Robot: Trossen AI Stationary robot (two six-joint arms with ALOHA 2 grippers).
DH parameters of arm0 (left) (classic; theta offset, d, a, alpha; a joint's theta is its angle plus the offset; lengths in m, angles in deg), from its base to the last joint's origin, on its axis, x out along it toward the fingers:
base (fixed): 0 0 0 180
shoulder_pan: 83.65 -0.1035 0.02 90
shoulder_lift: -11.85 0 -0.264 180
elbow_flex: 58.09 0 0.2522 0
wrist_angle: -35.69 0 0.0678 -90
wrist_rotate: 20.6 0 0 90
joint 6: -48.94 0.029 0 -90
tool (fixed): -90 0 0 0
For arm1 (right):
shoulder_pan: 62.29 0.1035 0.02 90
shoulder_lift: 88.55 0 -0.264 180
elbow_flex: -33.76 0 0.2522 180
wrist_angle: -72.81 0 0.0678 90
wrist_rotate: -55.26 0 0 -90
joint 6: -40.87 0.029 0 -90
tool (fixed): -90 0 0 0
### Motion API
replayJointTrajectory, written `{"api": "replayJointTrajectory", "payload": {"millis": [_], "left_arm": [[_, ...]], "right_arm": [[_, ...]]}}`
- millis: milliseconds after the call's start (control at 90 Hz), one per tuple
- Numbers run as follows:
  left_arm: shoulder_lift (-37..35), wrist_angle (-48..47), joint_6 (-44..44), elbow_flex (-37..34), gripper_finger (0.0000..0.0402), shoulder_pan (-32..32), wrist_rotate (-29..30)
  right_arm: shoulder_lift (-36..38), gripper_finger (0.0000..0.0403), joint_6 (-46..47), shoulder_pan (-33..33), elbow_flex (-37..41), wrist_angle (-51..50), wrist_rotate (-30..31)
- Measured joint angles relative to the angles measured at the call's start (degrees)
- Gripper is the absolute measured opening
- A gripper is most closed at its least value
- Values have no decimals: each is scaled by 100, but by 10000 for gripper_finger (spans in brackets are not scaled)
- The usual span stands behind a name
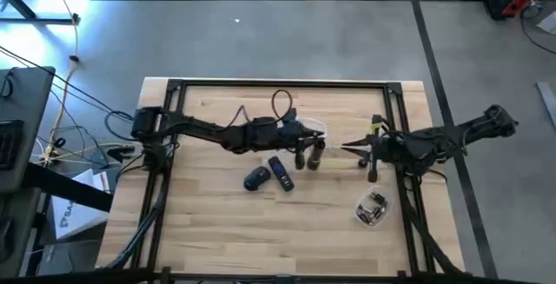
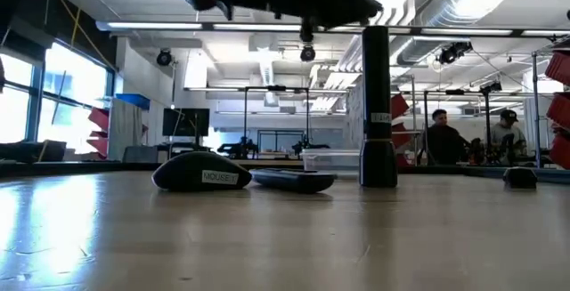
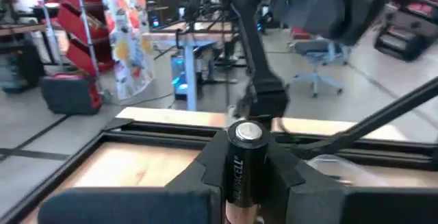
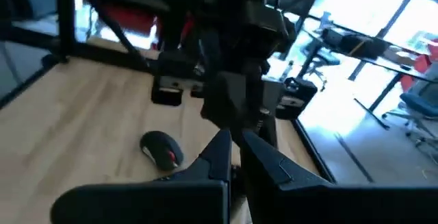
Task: Insert battery
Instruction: Insert the black battery into the flashlight
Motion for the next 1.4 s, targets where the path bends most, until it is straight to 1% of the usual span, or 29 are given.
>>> {"api": "replayJointTrajectory", "payload": {"millis": [122, 300, 433, 589, 867, 1100, 1400], "left_arm": [[92, -184, 131, 401, 25, 13, -61], [93, -914, 52, 663, 25, 79, -167], [93, -1123, -77, 666, 25, 133, -209], [93, -1070, -107, 667, 25, 155, -329], [374, -992, -119, 684, 29, 151, -291], [321, -1015, -10, 674, 27, 160, -277], [169, -1422, 85, 668, 27, 160, 37]], "right_arm": [[343, 0, 45, -236, 662, 468, 2], [458, 0, 67, -457, 1045, 610, -23], [454, 0, 208, -493, 1071, 615, -61], [431, 0, 331, -493, 1073, 617, -251], [350, 0, 501, -493, 1073, 605, -254], [336, 0, 747, -493, 1073, 599, -251], [333, 0, 774, -493, 1073, 536, -249]]}}
